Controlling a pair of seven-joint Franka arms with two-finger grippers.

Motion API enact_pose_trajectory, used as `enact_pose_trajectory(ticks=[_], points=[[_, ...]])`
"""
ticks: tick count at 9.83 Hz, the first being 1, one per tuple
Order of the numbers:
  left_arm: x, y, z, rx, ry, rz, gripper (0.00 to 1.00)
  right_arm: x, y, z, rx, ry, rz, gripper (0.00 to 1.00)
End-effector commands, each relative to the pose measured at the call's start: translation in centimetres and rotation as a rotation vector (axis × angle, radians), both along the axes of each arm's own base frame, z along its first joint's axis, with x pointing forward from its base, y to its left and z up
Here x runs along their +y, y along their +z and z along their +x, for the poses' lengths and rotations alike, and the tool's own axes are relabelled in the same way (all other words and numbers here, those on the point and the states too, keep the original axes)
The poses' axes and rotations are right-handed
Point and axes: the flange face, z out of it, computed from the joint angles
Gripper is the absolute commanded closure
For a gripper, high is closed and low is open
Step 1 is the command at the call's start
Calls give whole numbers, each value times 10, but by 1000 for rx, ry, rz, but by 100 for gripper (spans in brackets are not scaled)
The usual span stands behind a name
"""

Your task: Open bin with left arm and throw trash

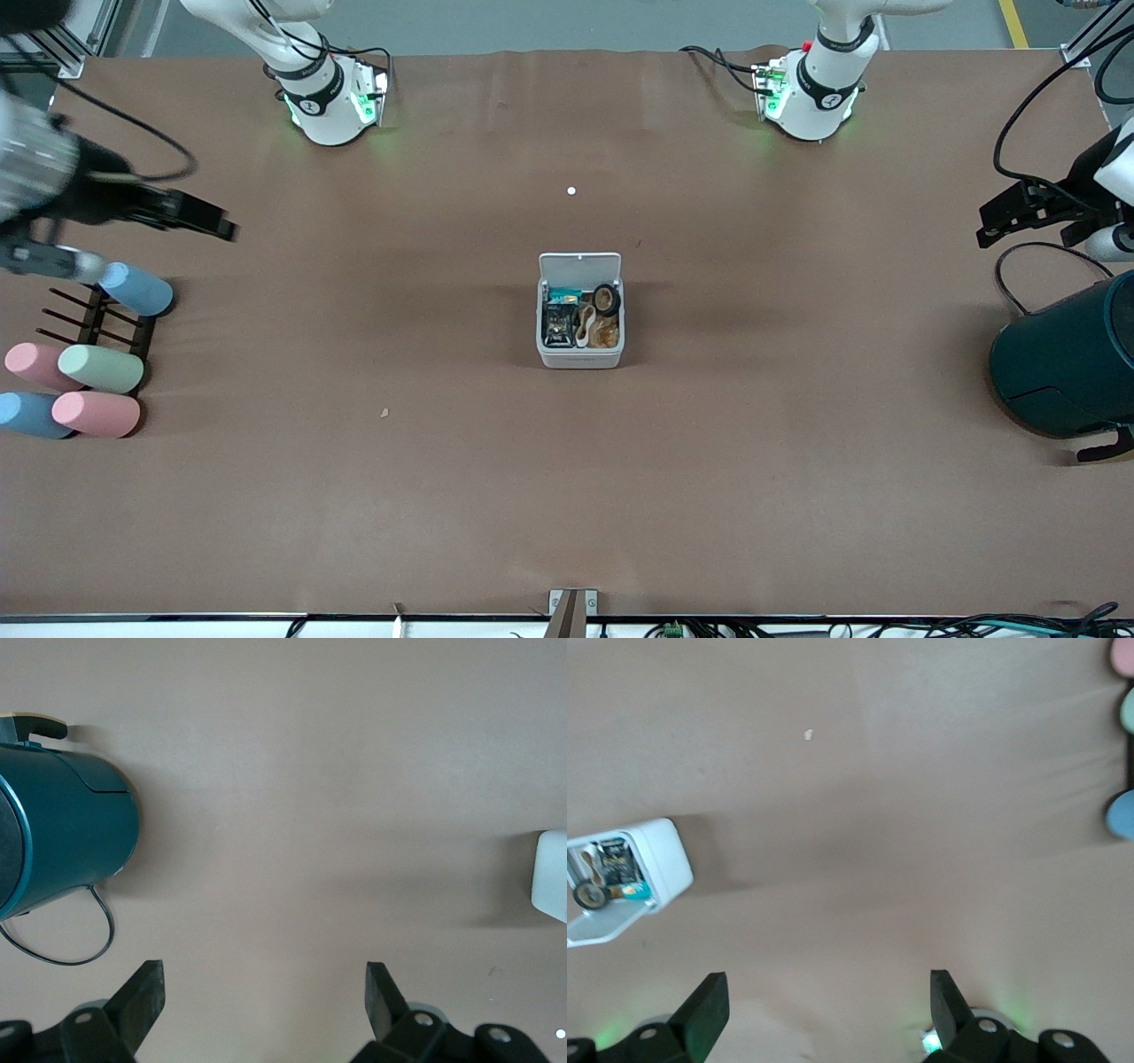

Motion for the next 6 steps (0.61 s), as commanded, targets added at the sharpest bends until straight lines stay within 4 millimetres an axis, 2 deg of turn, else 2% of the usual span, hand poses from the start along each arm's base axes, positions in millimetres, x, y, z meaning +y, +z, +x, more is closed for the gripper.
enact_pose_trajectory(ticks=[1, 2, 3, 4, 6], points=[[0, 4, 1, -11, 6, 4, 0, -21, 0, -10, -10, 78, -4, 0], [0, 4, 1, -11, 6, 4, 0, -13, 3, -13, -10, 102, -63, 0], [0, 5, 0, -11, 6, 4, 0, 1, 15, -33, -14, 131, -110, 0], [0, 5, 0, -9, 7, 4, 0, 2, 15, -43, -24, 127, -107, 0], [0, 5, 0, -11, 6, 4, 0, 0, 17, -43, -35, 119, -93, 0]])
